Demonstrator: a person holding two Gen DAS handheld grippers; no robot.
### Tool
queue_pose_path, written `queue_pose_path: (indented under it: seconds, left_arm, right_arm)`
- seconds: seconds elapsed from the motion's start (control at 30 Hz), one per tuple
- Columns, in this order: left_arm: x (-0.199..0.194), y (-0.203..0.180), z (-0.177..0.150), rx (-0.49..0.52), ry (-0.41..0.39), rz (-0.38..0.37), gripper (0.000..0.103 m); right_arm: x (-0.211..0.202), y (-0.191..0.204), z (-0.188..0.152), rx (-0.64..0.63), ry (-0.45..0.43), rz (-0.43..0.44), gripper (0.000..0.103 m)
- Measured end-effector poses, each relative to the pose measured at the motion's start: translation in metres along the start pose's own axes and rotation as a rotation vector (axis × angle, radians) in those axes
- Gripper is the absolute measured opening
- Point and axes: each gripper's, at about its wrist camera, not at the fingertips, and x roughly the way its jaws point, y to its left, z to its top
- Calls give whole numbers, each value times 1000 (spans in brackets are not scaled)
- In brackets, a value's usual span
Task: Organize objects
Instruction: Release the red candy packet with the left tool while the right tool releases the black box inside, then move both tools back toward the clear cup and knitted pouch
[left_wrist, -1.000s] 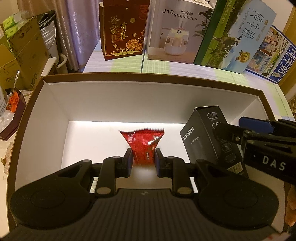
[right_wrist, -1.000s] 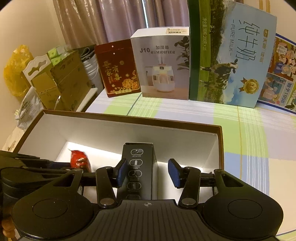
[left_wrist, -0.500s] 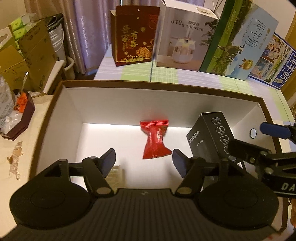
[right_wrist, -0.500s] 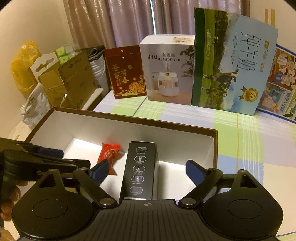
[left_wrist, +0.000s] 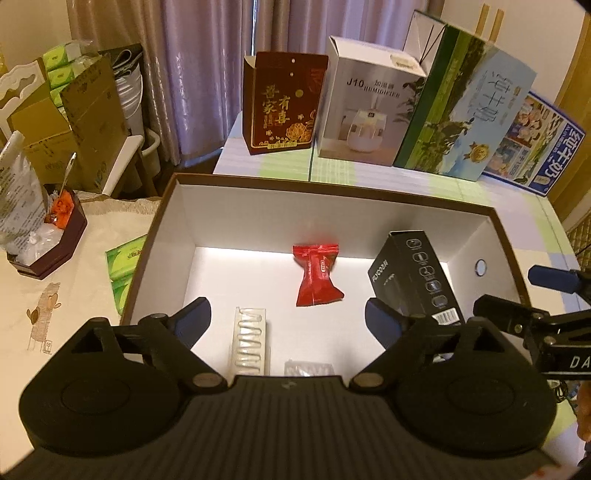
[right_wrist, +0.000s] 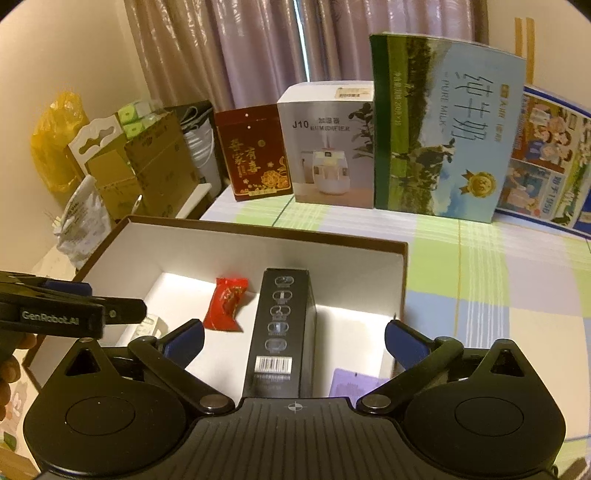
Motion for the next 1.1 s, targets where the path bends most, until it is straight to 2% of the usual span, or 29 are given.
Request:
queue_pose_path:
  seconds: [0.2, 0.63, 1.1]
  left_arm:
    - [-24, -3, -17, -12, -14, -13, 93]
    - [-62, -15, -54, -20, -13, -26, 94]
    - [-81, -48, -95, 15, 39, -74, 93]
  right_arm:
    - [-24, 4, -15, 9, 4, 1, 101]
    - [-65, 10, -46, 40, 13, 3, 101]
    - [-99, 9, -80, 49, 29, -20, 101]
